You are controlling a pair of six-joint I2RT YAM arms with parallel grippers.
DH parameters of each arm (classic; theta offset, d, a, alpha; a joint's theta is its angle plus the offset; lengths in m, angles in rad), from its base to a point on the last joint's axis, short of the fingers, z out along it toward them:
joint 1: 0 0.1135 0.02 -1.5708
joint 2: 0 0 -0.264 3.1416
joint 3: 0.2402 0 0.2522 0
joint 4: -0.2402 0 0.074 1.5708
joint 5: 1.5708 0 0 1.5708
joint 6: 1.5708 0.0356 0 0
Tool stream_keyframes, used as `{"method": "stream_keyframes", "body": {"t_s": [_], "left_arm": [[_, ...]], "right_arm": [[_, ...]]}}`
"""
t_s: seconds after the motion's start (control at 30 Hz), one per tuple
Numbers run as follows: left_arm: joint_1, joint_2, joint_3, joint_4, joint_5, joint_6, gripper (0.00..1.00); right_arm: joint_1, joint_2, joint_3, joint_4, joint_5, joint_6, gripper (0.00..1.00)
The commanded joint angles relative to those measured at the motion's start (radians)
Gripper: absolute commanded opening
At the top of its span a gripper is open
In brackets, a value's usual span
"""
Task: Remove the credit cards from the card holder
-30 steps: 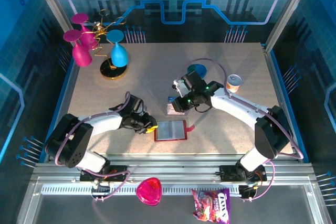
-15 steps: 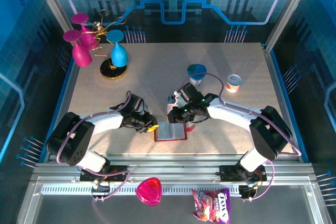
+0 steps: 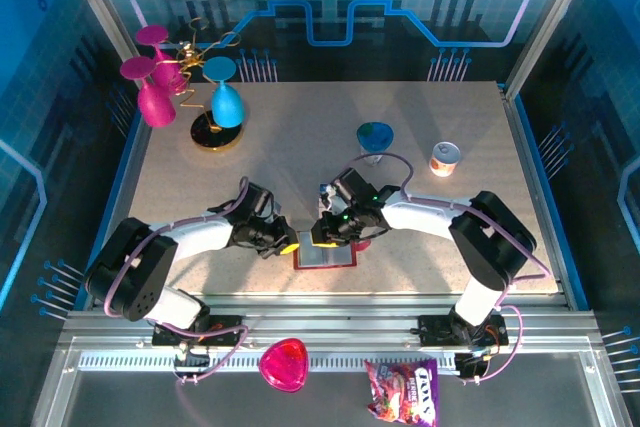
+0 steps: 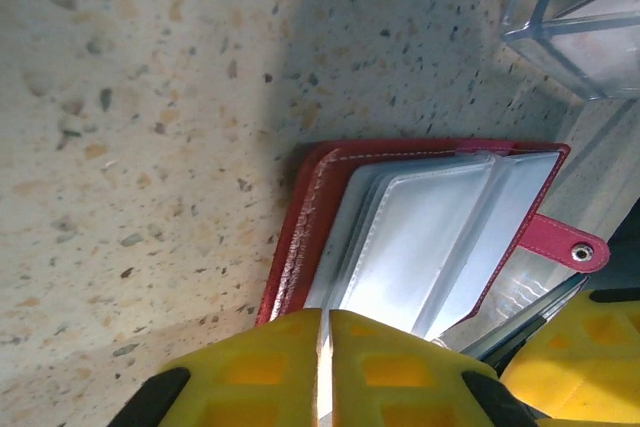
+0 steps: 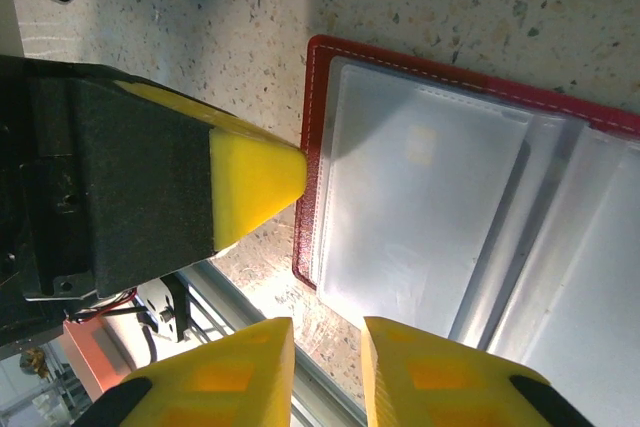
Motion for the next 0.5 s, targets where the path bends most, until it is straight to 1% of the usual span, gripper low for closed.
{"method": "stream_keyframes", "body": {"t_s": [0.0,0.47], "left_arm": [[-0.006,-0.008,-0.012,-0.015,0.011,0.008,0.09],[-0.006,0.02,-0.018,-0.02,-0.008,0.024,0.09]], "right_arm": [[0.016,0.025,0.014,0.015,-0.027,0.014,0.25],[0.029,0.084,0.032,0.026,-0.043,0.019,0.3]]}}
